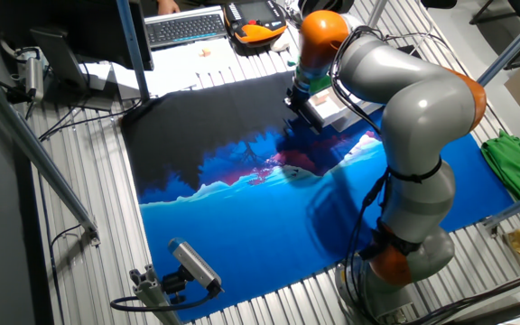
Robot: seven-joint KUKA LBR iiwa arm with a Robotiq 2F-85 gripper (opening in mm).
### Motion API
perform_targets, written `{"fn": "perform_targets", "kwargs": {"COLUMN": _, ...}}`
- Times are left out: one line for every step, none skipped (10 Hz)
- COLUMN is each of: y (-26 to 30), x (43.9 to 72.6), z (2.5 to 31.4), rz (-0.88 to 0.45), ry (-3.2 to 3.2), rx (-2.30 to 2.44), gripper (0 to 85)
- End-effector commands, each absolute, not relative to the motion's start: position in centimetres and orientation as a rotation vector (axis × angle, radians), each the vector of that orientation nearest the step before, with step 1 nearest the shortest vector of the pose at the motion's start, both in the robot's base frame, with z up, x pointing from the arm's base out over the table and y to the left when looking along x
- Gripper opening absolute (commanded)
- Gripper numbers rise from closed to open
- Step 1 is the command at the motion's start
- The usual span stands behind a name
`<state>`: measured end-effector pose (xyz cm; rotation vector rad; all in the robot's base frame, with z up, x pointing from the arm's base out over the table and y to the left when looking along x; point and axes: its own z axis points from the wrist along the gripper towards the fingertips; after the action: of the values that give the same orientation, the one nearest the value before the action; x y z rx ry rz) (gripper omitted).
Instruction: Grasp the handle and open the drawer
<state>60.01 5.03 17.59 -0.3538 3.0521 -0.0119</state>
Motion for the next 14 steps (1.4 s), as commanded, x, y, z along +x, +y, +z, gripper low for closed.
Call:
{"fn": "perform_targets", "kwargs": {"y": 5.1, "x": 60.0, "z": 17.7, "rz": -0.015, "ry": 3.053, "rx": -0.353, "gripper": 0.0}}
{"fn": "perform_targets", "kwargs": {"y": 5.3, "x": 60.1, "z": 17.7, "rz": -0.019, "ry": 3.053, "rx": -0.353, "gripper": 0.0}}
{"fn": "perform_targets", "kwargs": {"y": 5.4, "x": 60.1, "z": 17.8, "rz": -0.019, "ry": 3.053, "rx": -0.355, "gripper": 0.0}}
{"fn": "perform_targets", "kwargs": {"y": 5.5, "x": 60.2, "z": 17.8, "rz": -0.022, "ry": 3.054, "rx": -0.358, "gripper": 0.0}}
{"fn": "perform_targets", "kwargs": {"y": 5.6, "x": 60.2, "z": 17.8, "rz": -0.024, "ry": 3.054, "rx": -0.367, "gripper": 0.0}}
{"fn": "perform_targets", "kwargs": {"y": 5.8, "x": 60.2, "z": 17.8, "rz": -0.024, "ry": 3.051, "rx": -0.378, "gripper": 0.0}}
{"fn": "perform_targets", "kwargs": {"y": 5.9, "x": 60.3, "z": 17.9, "rz": -0.023, "ry": 3.05, "rx": -0.388, "gripper": 0.0}}
{"fn": "perform_targets", "kwargs": {"y": 6.0, "x": 60.3, "z": 17.9, "rz": -0.015, "ry": 3.047, "rx": -0.411, "gripper": 0.0}}
{"fn": "perform_targets", "kwargs": {"y": 6.1, "x": 60.4, "z": 18.0, "rz": -0.01, "ry": 3.043, "rx": -0.437, "gripper": 0.0}}
{"fn": "perform_targets", "kwargs": {"y": 6.3, "x": 60.4, "z": 17.9, "rz": -0.029, "ry": 3.042, "rx": -0.451, "gripper": 0.0}}
{"fn": "perform_targets", "kwargs": {"y": 6.4, "x": 60.5, "z": 17.7, "rz": -0.023, "ry": 3.038, "rx": -0.453, "gripper": 0.0}}
{"fn": "perform_targets", "kwargs": {"y": 6.5, "x": 60.5, "z": 17.7, "rz": -0.018, "ry": 3.036, "rx": -0.464, "gripper": 0.0}}
{"fn": "perform_targets", "kwargs": {"y": 6.5, "x": 60.5, "z": 17.5, "rz": -0.015, "ry": 3.034, "rx": -0.479, "gripper": 0.0}}
{"fn": "perform_targets", "kwargs": {"y": 6.7, "x": 60.3, "z": 17.5, "rz": -0.01, "ry": 3.033, "rx": -0.471, "gripper": 0.0}}
